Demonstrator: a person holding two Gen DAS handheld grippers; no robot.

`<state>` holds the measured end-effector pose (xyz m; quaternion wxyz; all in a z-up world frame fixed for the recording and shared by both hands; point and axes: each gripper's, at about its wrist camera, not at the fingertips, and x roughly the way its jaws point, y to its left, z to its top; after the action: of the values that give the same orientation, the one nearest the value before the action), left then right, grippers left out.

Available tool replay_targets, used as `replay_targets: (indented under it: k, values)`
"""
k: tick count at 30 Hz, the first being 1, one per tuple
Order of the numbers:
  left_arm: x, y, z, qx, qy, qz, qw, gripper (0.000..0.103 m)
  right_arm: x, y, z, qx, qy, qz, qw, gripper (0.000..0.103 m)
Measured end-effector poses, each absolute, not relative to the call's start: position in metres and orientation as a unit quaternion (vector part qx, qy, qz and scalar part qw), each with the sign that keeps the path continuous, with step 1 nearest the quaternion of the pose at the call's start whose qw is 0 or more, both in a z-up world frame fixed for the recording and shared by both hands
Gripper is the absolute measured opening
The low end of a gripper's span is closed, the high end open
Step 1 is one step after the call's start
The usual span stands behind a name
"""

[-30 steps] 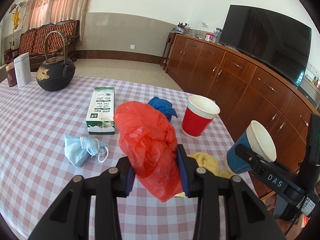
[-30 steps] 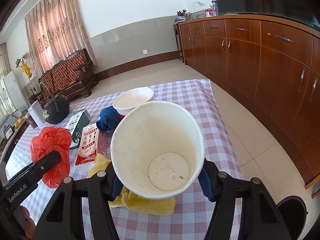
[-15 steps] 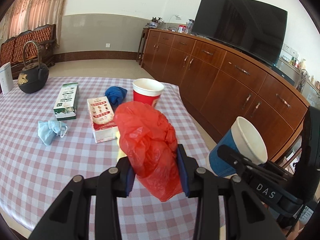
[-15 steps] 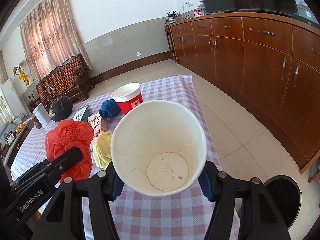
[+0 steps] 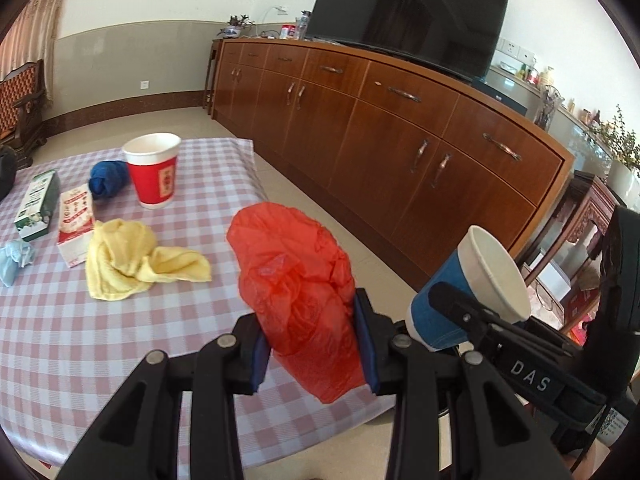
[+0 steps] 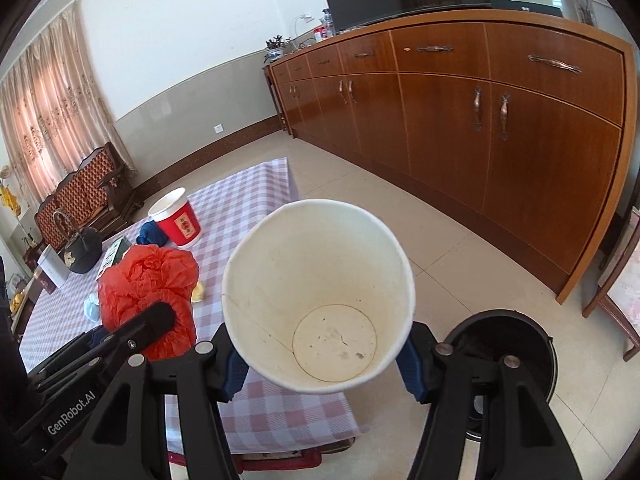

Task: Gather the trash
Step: 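Carry the red bag and blue-and-white cup over the black trash bin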

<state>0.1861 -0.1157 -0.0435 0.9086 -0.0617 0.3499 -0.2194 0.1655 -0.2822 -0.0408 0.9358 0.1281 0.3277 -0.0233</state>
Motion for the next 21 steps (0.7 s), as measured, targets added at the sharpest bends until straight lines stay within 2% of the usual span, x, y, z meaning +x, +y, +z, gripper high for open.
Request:
replay_targets:
  k: [8,21]
  values:
    - [0.183,-0.191,-0.060,-0.031,0.373,-0.281,0.884,0.039,0.131,-0.359,-0.054,0.160,0.333,-0.090,0.925,0.063]
    - [0.186,-0.297,-0.108,0.026,0.418,-0.337,0.843,0.039,0.101,-0.488,-0.108,0.220,0.368,-0.173,0.887,0.063]
